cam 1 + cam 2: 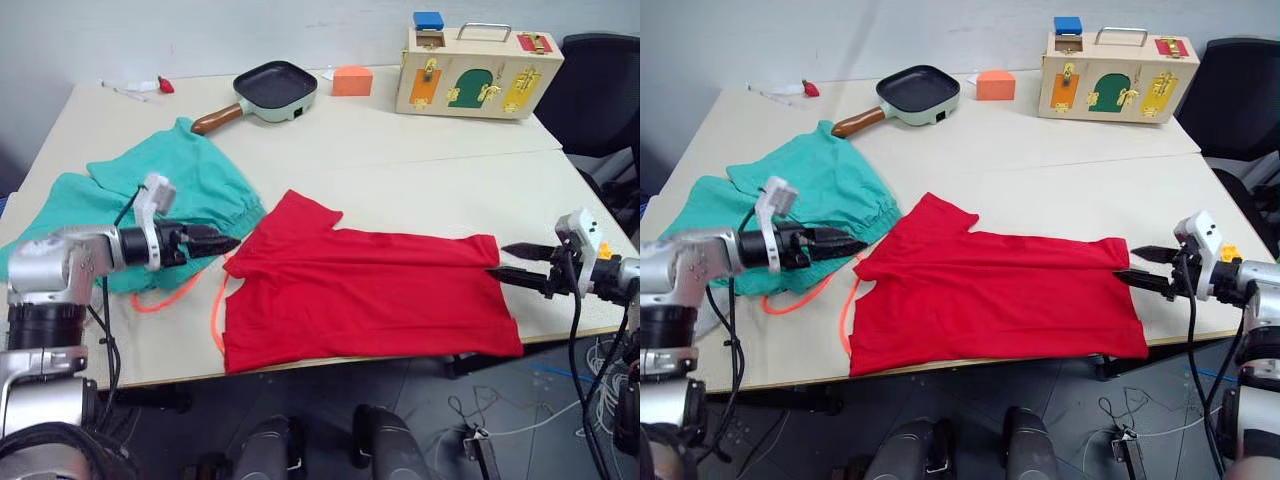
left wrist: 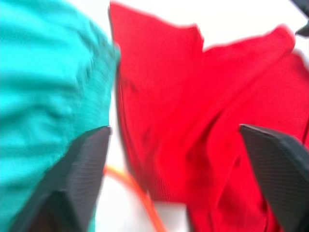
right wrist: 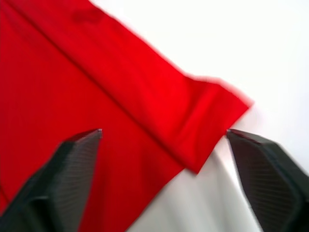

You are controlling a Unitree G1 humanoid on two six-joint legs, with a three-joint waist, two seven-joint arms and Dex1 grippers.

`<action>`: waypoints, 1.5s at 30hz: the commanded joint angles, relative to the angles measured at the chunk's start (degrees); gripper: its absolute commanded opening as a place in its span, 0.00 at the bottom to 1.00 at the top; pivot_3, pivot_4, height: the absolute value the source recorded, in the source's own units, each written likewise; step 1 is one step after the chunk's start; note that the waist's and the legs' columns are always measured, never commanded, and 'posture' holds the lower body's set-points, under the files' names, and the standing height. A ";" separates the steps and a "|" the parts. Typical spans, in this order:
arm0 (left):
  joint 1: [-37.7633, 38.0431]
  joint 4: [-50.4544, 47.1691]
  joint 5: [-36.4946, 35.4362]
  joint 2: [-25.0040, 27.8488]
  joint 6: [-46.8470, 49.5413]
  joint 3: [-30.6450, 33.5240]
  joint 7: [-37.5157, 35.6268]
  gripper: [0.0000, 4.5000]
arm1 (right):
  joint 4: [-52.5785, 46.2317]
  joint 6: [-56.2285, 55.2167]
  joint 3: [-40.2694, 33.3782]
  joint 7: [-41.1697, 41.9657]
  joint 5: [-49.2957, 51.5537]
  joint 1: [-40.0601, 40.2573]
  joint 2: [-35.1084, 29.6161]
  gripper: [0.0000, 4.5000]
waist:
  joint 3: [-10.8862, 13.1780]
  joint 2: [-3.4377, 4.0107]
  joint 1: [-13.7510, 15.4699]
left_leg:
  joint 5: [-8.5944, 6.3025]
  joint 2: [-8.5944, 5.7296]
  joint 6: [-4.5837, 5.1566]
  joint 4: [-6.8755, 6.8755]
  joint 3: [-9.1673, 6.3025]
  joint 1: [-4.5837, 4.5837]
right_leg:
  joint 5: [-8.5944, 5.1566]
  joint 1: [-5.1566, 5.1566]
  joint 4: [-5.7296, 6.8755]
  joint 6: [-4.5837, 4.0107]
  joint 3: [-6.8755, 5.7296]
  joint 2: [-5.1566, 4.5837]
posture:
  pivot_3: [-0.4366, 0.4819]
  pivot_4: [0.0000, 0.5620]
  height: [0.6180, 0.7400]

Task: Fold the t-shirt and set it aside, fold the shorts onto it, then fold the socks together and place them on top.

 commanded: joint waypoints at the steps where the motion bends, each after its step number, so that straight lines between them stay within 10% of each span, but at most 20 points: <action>1: -5.11 6.59 1.85 -3.10 -1.55 -2.49 0.47 1.00 | -7.99 1.33 -1.89 -1.20 3.60 1.89 -0.32 0.99 | 0.00 0.00 0.02 | 0.00 0.00 0.00 0.04 0.00 0.00 | 0.00 0.00 0.05 0.00 -0.01 0.00 | 0.48 0.27 1.00; 15: -22.23 40.22 16.18 -15.75 -23.09 -9.68 3.90 1.00 | -24.42 6.97 -1.48 -6.15 9.31 10.30 1.16 0.99 | 0.00 -0.03 0.05 | -0.18 0.03 0.15 0.30 0.06 -0.08 | 0.00 -0.04 0.06 0.00 -0.25 0.00 | 0.48 0.27 1.00; 32: -23.94 51.13 20.52 -20.50 -30.84 -7.00 1.59 1.00 | -33.21 10.57 -2.77 -10.44 13.63 17.43 0.73 0.99 | -0.01 -0.08 0.57 | -0.27 0.03 0.24 0.49 0.06 -0.07 | 0.00 -0.03 0.04 0.00 -0.24 -0.21 | 0.48 0.27 1.00; 45: -23.32 53.05 23.24 -21.92 -40.44 -5.34 0.75 0.07 | -35.24 11.30 -3.10 -12.83 15.48 18.62 0.95 1.00 | -0.01 -0.09 1.41 | -0.31 -0.09 0.35 0.51 0.06 -0.11 | 0.00 -0.03 0.01 0.00 -0.60 -0.70 | 0.48 0.27 1.00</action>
